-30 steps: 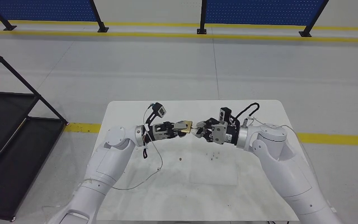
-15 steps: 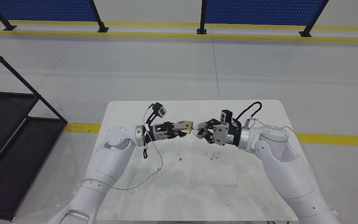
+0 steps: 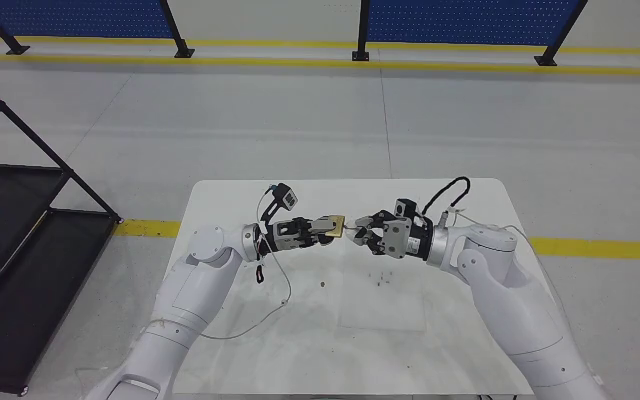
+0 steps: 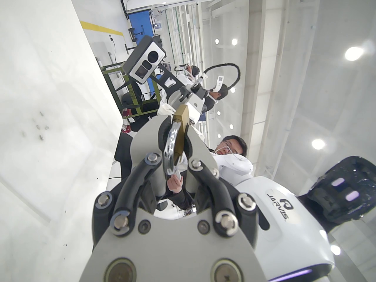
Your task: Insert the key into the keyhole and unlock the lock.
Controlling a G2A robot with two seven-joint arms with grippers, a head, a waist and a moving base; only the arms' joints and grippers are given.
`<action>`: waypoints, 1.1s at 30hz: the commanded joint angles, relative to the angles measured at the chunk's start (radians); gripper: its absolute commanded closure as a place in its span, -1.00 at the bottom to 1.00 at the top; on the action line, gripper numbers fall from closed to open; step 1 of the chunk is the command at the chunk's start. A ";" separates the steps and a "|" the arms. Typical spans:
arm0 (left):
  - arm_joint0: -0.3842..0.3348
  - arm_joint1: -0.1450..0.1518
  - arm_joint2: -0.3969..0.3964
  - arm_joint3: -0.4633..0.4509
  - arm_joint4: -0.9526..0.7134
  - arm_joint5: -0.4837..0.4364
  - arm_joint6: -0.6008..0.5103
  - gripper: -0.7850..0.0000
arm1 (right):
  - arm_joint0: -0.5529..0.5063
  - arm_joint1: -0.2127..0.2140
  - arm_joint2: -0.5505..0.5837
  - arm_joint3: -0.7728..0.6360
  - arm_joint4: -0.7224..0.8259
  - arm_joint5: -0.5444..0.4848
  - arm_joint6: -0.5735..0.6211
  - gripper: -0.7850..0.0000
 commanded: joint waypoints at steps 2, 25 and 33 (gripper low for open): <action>0.000 0.000 0.000 0.000 0.000 0.000 0.000 1.00 | 0.003 -0.001 -0.001 0.005 0.013 0.010 -0.001 1.00; 0.000 0.000 0.000 0.000 0.000 0.000 0.000 1.00 | 0.023 -0.010 -0.006 0.048 0.124 0.061 -0.036 1.00; 0.000 0.000 0.000 0.000 0.000 0.000 0.000 1.00 | 0.028 -0.012 -0.008 0.061 0.167 0.096 -0.044 1.00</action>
